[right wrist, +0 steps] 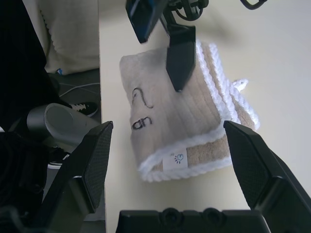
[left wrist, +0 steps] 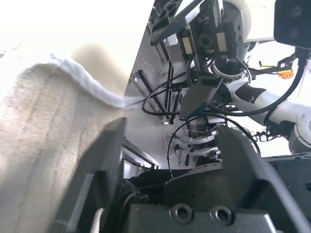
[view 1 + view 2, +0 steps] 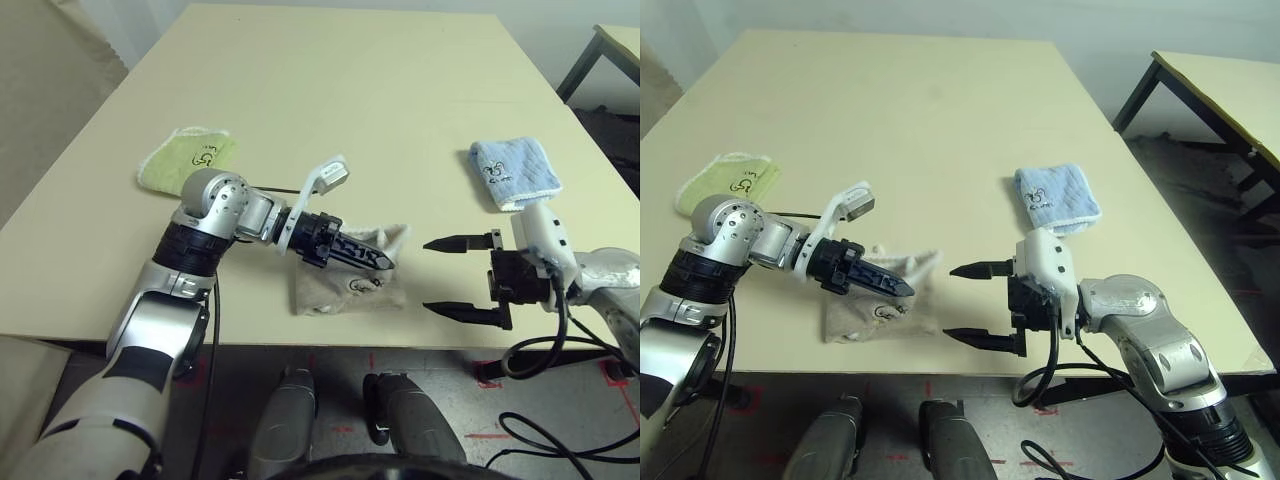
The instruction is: Fold the towel and set it aside.
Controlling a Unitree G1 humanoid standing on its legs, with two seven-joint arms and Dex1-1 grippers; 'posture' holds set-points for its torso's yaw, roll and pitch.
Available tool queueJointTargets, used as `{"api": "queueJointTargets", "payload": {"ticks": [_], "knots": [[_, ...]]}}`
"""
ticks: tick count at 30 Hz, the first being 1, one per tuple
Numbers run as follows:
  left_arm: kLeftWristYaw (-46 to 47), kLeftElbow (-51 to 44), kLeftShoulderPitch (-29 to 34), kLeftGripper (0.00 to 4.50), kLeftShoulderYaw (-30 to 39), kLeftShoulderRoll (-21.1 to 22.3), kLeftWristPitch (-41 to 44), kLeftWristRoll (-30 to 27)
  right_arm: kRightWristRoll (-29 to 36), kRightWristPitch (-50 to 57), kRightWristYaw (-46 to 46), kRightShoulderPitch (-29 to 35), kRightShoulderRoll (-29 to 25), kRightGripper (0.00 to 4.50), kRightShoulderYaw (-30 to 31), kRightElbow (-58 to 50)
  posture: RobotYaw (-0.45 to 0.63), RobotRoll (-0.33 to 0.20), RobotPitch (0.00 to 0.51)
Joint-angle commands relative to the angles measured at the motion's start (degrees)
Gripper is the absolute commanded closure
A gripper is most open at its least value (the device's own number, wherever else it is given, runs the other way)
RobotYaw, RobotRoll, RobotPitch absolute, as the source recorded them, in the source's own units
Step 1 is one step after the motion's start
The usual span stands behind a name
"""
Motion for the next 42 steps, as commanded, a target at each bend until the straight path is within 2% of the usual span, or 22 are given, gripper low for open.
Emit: {"api": "queueJointTargets", "payload": {"ticks": [1,5,10,12,15,19,21,24,26,27,34,42], "knots": [[1.49,1.01,-0.56,0.02,2.14,-1.71,-0.87,1.25,0.14,0.50,0.16,0.12,-0.51,0.00,0.03,-0.63,-0.05,0.000,0.150],[2.00,1.62,-1.37,0.02,5.03,-2.05,-3.60,2.09,-0.03,1.32,-0.09,-0.89,-0.89,0.00,0.26,-1.00,-0.06,0.000,0.148],[-1.98,-5.33,3.57,0.02,9.54,3.01,-17.46,4.00,5.29,10.96,-6.06,-5.95,0.86,0.00,-0.75,-3.45,-0.05,0.000,0.148],[-4.11,-8.65,6.42,0.00,10.74,5.78,-22.39,4.81,6.93,13.63,-7.90,-7.61,2.32,0.32,0.16,-4.62,-0.04,0.000,0.152],[-5.85,-11.95,10.09,0.63,10.98,9.56,-29.32,7.77,7.75,16.84,-10.31,-9.43,5.29,1.18,2.80,-5.43,-0.03,0.000,0.155],[-15.74,-18.73,20.42,1.98,4.36,17.63,-49.81,19.03,7.84,19.67,-12.57,-11.73,10.48,2.71,7.79,-5.43,-0.01,0.000,0.158],[-18.40,-20.02,24.35,2.65,4.96,18.03,-56.76,20.34,7.54,20.49,-13.00,-12.22,11.91,3.36,9.42,-5.31,0.00,0.000,0.161],[-19.02,-19.85,28.06,3.69,6.64,16.15,-64.95,21.97,6.98,21.08,-12.82,-12.10,12.96,4.44,11.53,-4.77,0.02,0.000,0.161],[-19.33,-20.25,30.08,4.42,6.62,14.57,-68.48,22.23,5.53,20.57,-12.35,-11.53,13.11,4.50,13.68,-4.24,0.02,0.000,0.160],[-19.88,-21.00,31.40,4.46,5.57,13.91,-70.54,22.99,4.18,19.89,-12.12,-11.04,13.09,4.50,15.24,-3.78,0.02,0.000,0.160],[-21.19,-21.05,34.42,4.46,1.21,10.80,-76.86,26.14,-1.38,15.91,-11.81,-10.34,13.35,4.50,18.56,0.47,0.01,0.000,0.153],[-22.82,-15.03,36.42,4.46,-0.52,11.10,-84.97,31.66,-5.90,11.89,-11.56,-9.63,13.91,4.50,19.43,4.42,0.01,0.000,0.151]]}}
